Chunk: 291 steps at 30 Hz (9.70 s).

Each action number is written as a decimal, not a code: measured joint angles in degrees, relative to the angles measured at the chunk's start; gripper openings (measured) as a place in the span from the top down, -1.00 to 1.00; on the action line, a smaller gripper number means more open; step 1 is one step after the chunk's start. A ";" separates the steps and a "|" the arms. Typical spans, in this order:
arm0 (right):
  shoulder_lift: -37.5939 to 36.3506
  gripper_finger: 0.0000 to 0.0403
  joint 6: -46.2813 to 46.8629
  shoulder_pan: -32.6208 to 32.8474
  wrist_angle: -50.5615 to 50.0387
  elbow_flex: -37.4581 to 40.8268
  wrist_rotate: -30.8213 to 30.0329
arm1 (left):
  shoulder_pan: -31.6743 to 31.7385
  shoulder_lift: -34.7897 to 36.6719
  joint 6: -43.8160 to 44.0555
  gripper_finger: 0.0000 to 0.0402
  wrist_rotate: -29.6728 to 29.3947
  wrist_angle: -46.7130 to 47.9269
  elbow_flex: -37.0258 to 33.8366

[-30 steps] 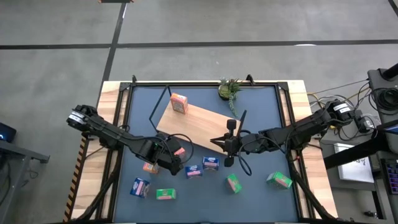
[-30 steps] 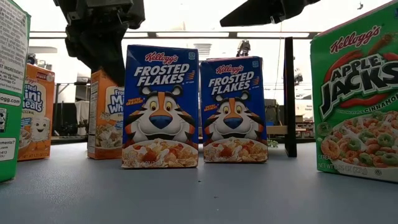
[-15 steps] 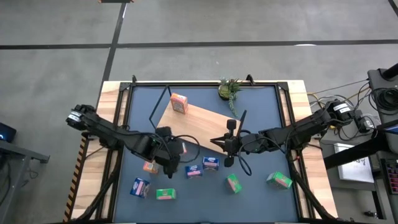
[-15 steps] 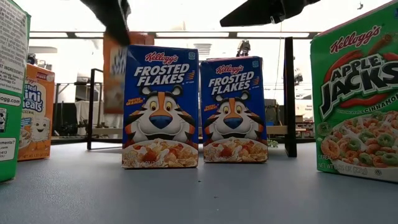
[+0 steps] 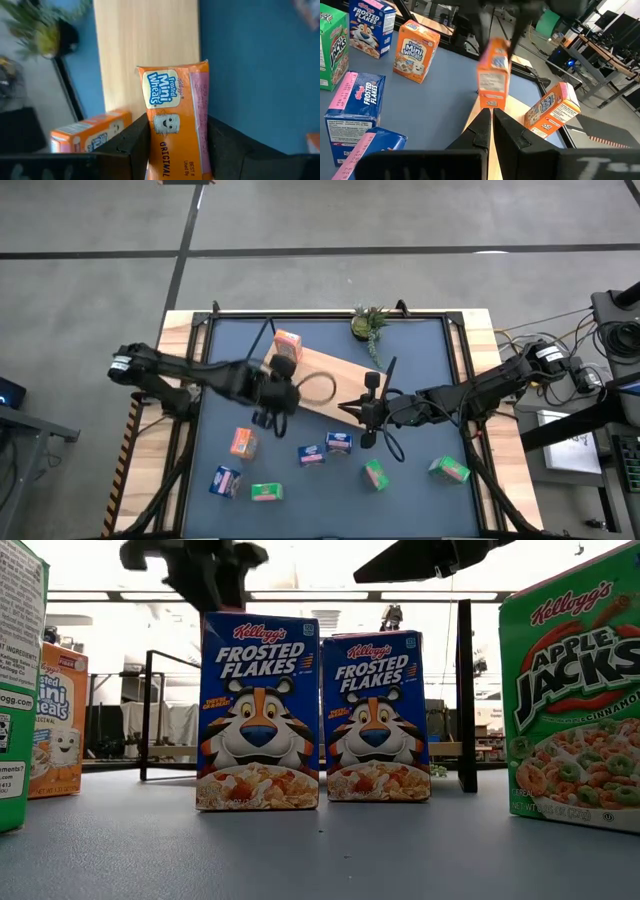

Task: Stack cereal on shelf
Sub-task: Put the right orange cereal box on the shelf aligned with other orange cereal box, then put the right blue cereal box on the shelf

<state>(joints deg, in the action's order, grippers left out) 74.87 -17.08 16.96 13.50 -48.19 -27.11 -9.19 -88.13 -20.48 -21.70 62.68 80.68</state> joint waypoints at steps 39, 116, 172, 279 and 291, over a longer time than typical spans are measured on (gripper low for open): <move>0.02 0.96 1.03 -0.01 -1.25 0.01 0.02 | 24.08 1.39 -13.80 0.05 20.69 -9.05 -6.38; 0.02 0.96 1.53 -0.01 -2.95 0.01 0.00 | 21.55 4.93 -11.75 0.99 8.81 -7.23 -6.53; 18.36 0.96 28.02 3.29 -59.80 -44.30 9.09 | -15.00 29.63 10.17 1.00 -16.97 -57.81 -35.46; 36.68 0.32 17.12 -28.42 -79.08 -66.84 14.25 | -15.11 30.79 7.70 1.00 -16.71 -54.91 -37.02; 36.68 0.32 16.06 -28.51 -76.80 -62.64 13.90 | -15.13 30.79 7.70 1.00 -16.71 -54.91 -37.02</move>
<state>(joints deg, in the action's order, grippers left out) 111.55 -1.02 -11.55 -63.30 -110.83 -13.21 -24.32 -57.34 -12.78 -38.41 7.77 43.66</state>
